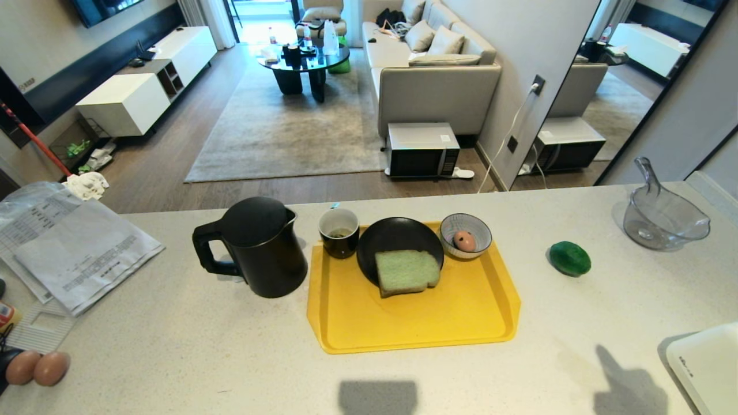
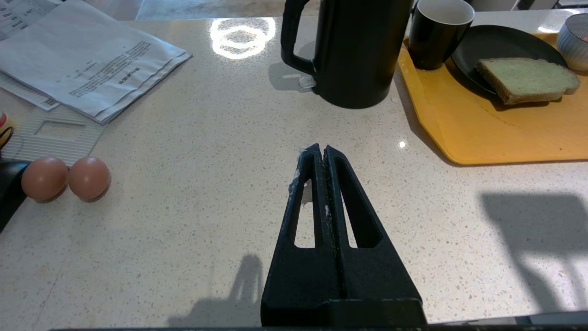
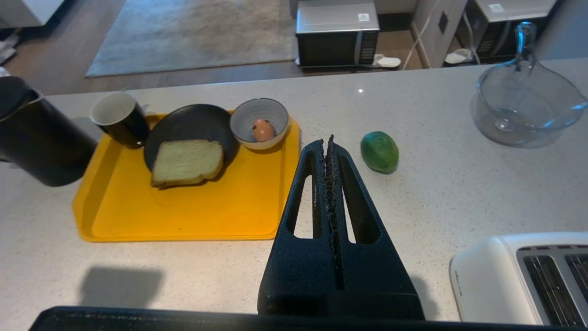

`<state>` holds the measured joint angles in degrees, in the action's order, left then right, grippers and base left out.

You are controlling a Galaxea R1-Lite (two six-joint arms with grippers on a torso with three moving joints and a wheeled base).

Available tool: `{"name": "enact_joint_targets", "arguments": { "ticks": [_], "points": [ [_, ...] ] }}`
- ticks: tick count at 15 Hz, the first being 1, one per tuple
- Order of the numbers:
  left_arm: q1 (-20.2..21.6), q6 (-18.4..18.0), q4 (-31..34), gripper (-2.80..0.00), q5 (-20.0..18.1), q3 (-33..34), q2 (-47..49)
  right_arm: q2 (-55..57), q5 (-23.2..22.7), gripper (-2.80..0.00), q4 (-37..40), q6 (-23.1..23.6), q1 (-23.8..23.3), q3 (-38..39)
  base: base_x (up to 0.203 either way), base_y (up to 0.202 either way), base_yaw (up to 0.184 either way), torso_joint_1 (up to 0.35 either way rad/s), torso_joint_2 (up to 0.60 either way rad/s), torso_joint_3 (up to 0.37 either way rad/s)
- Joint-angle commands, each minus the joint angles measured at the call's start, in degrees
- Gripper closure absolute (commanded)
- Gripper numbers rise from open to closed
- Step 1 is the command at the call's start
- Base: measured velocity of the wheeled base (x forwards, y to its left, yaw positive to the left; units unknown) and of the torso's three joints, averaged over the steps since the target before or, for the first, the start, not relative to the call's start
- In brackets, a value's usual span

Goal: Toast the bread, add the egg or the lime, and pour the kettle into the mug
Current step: Put the fruit on a plate

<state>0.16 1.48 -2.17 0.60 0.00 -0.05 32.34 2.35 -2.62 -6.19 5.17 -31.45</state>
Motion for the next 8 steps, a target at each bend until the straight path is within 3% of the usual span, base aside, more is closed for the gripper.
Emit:
{"name": "enact_joint_targets", "arguments": {
  "ticks": [1,5,8],
  "points": [
    [0.0,0.0,0.0,0.00,0.0,0.8,-0.1,2.6,-1.4,0.00,4.9,-0.1,0.0,-5.7,0.000,0.000,0.000,0.000,0.00,0.000],
    [0.0,0.0,0.0,0.00,0.0,0.8,-0.1,7.0,-4.4,0.00,9.8,0.1,0.1,-11.2,0.000,0.000,0.000,0.000,0.00,0.000],
    [0.0,0.0,0.0,0.00,0.0,0.8,-0.1,7.9,-8.4,0.00,23.1,0.6,0.0,-17.9,0.000,0.000,0.000,0.000,0.00,0.000]
  ]
}}
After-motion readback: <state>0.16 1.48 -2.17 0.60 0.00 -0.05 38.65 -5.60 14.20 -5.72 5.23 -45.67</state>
